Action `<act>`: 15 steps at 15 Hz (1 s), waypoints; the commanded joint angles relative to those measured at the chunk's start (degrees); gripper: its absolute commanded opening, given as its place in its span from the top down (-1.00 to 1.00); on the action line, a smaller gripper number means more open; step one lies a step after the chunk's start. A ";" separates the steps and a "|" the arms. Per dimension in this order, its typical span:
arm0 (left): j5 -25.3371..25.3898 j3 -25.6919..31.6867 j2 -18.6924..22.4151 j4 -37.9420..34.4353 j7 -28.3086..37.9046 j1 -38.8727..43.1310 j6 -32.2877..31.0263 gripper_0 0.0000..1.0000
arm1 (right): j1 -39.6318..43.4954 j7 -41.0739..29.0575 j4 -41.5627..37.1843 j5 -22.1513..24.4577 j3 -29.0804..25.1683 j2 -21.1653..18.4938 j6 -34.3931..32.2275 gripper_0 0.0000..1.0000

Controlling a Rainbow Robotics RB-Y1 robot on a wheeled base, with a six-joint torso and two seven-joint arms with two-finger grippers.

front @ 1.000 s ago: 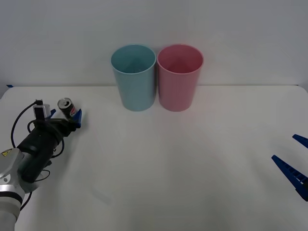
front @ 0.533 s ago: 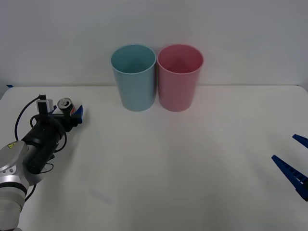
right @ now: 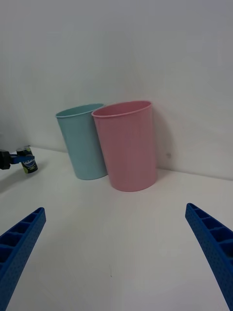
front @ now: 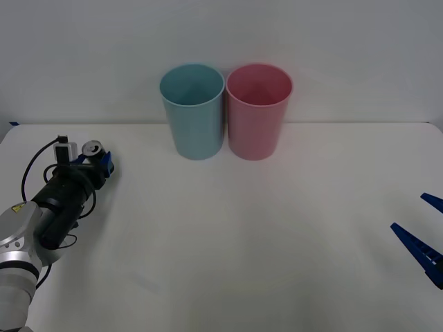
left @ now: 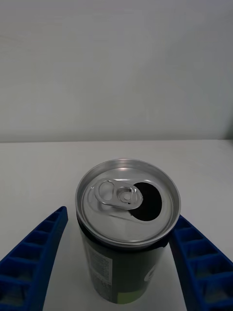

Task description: Grasp the object on the table and drop it into the matching bin: aluminum can to the light blue bin, PET bottle to the pink bin.

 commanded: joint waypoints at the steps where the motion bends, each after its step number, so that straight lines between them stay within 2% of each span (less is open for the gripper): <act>1: -0.13 -0.27 -0.01 -0.03 -0.39 0.00 -0.01 1.00 | 0.00 0.00 0.00 0.00 0.00 0.00 0.00 -1.00; 8: 0.74 0.08 0.08 -0.47 -0.57 0.71 -2.21 1.00 | 0.00 0.00 0.00 0.00 0.00 0.00 0.00 -1.00; 15: 5.49 -0.36 0.08 -18.84 1.36 12.22 -4.40 1.00 | 0.00 0.00 0.00 0.00 0.00 0.00 0.00 -1.00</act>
